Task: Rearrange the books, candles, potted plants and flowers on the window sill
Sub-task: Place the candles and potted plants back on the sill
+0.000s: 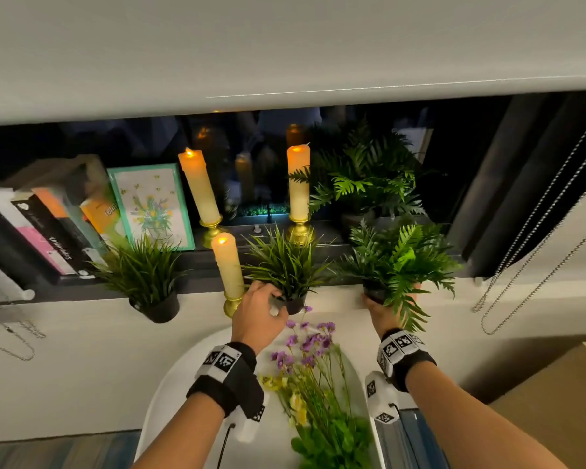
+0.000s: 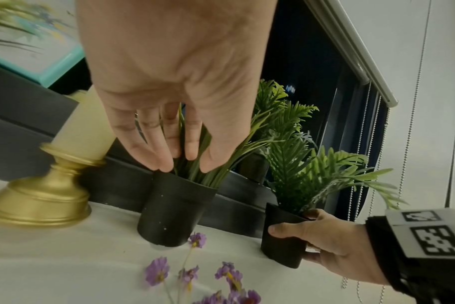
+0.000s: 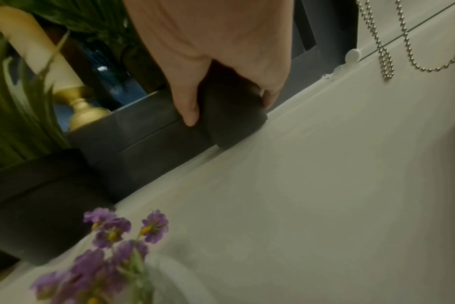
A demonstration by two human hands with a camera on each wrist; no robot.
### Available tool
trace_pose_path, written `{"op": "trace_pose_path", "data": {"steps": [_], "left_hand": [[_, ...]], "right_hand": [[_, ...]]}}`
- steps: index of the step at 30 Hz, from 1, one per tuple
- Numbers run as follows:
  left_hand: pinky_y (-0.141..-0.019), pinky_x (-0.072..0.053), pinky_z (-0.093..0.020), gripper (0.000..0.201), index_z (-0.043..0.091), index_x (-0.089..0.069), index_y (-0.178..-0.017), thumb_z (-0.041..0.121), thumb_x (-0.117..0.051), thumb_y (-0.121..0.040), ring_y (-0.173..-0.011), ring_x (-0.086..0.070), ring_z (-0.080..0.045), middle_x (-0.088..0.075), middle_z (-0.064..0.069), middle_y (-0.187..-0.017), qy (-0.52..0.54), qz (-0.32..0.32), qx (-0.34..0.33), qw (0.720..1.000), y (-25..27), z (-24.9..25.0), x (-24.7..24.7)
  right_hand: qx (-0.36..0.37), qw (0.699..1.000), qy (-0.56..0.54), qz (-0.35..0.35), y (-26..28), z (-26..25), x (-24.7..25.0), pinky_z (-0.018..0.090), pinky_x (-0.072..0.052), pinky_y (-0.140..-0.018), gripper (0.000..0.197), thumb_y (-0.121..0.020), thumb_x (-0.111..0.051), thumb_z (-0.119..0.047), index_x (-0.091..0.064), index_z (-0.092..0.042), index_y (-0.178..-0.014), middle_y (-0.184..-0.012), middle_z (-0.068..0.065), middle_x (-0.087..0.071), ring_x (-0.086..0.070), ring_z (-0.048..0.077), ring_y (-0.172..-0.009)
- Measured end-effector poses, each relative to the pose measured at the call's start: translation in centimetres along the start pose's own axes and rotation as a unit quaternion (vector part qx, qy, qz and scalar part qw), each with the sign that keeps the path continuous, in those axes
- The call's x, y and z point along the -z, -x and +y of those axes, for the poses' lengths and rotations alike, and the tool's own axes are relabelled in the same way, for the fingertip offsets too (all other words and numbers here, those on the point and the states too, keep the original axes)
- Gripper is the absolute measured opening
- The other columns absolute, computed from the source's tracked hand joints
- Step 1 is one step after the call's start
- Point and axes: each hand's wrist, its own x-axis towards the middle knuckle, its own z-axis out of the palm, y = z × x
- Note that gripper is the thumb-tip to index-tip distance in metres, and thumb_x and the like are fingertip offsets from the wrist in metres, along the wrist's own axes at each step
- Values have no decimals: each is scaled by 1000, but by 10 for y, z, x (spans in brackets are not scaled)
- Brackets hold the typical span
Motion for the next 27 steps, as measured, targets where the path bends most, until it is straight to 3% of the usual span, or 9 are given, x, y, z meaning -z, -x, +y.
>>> {"op": "trace_pose_path", "data": {"steps": [3, 8, 13, 18, 20, 22, 23, 25, 27], "left_hand": [[-63, -38, -24, 26, 18, -65, -106, 24, -67, -81, -77, -61, -16, -56, 5, -107, -9, 2, 1, 1000, -2, 0, -4], [-64, -40, -24, 18, 18, -69, -98, 23, -66, -80, -89, -61, -19, -62, 3, -102, -18, 16, 2, 1000, -7, -1, -7], [-64, -37, -22, 14, 19, -70, -93, 24, -66, -80, -82, -63, -21, -62, 2, -103, -15, 14, 19, 1000, -10, -1, -10], [-62, -38, -24, 15, 18, -70, -95, 20, -65, -81, -78, -61, -20, -61, 2, -104, 2, 2, 12, 1000, -10, 1, -10], [-61, -42, -25, 16, 19, -70, -96, 19, -65, -80, -77, -63, -19, -62, 2, -103, 8, 3, 2, 1000, -7, -1, -8], [-61, -43, -25, 17, 20, -70, -96, 19, -67, -79, -76, -64, -19, -63, 3, -102, 16, 8, -7, 1000, -3, -5, -5], [-61, -43, -25, 17, 20, -70, -96, 19, -67, -79, -75, -64, -19, -63, 3, -101, 18, 12, -11, 1000, -1, -7, -3], [-64, -48, -28, 17, 20, -69, -95, 19, -67, -78, -75, -65, -19, -64, 4, -98, 22, 24, -23, 999, 3, -11, 2], [-67, -54, -32, 17, 19, -68, -95, 17, -66, -78, -74, -67, -19, -66, 4, -98, 40, 41, -41, 997, 9, -17, 8]], "right_hand": [[-28, 1000, 14, -4, -11, 6, -9, 37, -31, -105, 56, -84, -69, -13, -47, 5, -133, -137, 24, -49, -45, 36, -128], [-22, 999, 28, -10, -23, 4, -13, 38, -33, -105, 56, -86, -68, -18, -47, 5, -133, -137, 23, -49, -45, 35, -128], [4, 985, 172, -30, -19, 2, 1, 39, -34, -103, 57, -88, -63, -35, -45, -7, -135, -136, 18, -51, -48, 34, -125], [37, 974, 215, -56, -9, -5, 14, 37, -30, -107, 59, -88, -64, -22, -40, -5, -140, -143, 18, -43, -40, 34, -132], [-3, 976, 206, -71, -2, -2, 14, 35, -24, -112, 63, -90, -61, -17, -31, -4, -144, -149, 18, -34, -33, 33, -137], [-57, 975, 188, -99, 10, 3, 9, 34, -17, -115, 66, -95, -51, -22, -17, -4, -149, -155, 16, -21, -21, 30, -143], [-66, 972, 198, -108, 16, 5, 6, 35, -18, -115, 65, -96, -49, -25, -17, -4, -149, -155, 16, -22, -23, 31, -142], [-44, 973, 202, -103, 26, 10, 0, 36, -37, -103, 47, -92, -53, -26, -43, -8, -135, -138, 16, -48, -44, 34, -128], [2, 976, 193, -100, 39, 12, -7, 32, -45, -81, 19, -85, -61, -23, -59, -10, -99, -101, 11, -63, -59, 33, -104]]}}
